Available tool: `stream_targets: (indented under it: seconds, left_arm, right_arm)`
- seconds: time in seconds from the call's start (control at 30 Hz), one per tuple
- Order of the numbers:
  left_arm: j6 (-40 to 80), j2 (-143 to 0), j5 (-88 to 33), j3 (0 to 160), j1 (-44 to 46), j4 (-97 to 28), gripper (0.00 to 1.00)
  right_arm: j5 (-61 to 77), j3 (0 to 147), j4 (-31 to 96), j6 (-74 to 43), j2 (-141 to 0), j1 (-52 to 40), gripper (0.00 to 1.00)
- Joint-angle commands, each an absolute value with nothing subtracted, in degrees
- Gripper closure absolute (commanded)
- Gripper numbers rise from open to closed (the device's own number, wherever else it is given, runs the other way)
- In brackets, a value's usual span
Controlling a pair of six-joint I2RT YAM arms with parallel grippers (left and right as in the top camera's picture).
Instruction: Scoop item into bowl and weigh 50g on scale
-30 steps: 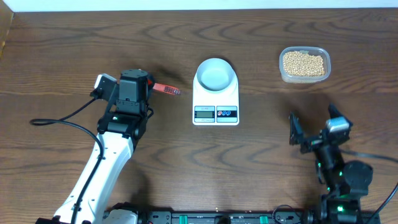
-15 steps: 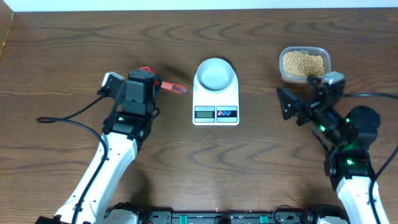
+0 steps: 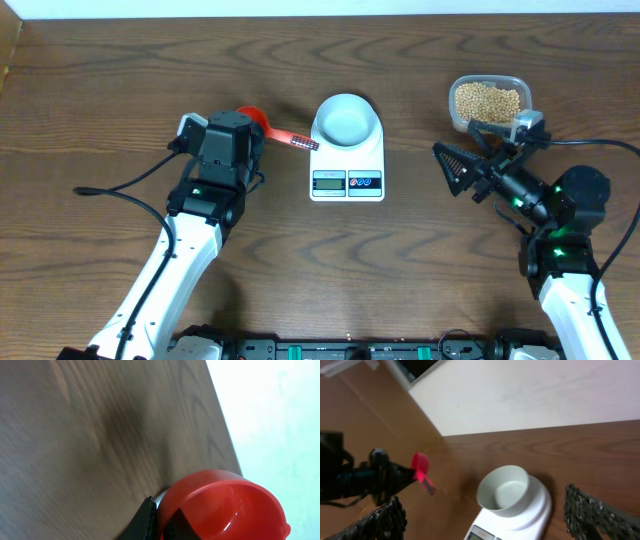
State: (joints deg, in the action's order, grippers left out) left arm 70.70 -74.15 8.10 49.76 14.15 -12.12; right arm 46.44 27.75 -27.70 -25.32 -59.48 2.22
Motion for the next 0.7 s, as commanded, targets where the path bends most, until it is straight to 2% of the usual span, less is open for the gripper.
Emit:
stream_targets:
  seconds: [0.0, 0.13, 0.23, 0.37, 0.67]
  left_arm:
    - [72.38, -73.43, 1.85, 50.54, 14.24, -9.91, 0.93]
    - [72.36, -73.45, -2.66, 50.54, 15.42, -5.02, 0.93]
    - [72.31, -73.45, -3.05, 50.54, 17.67, -3.27, 0.93]
    - [72.27, -73.73, -3.05, 50.54, 20.18, -2.63, 0.93]
    - [71.85, -73.73, -3.11, 50.54, 23.38, -1.37, 0.92]
  right_arm:
    - [43.40, 28.60, -27.88, -27.20, -59.35, -2.31, 0.01]
    - [33.28, 28.60, -28.64, -27.20, -62.04, -10.55, 0.02]
    - [30.79, 28.60, -31.99, -27.18, -65.08, -14.66, 0.06]
    - [30.79, 28.60, -39.13, -27.18, -70.54, -18.35, 0.21]
    - [32.08, 28.60, -48.27, -27.18, -76.51, -23.20, 0.38]
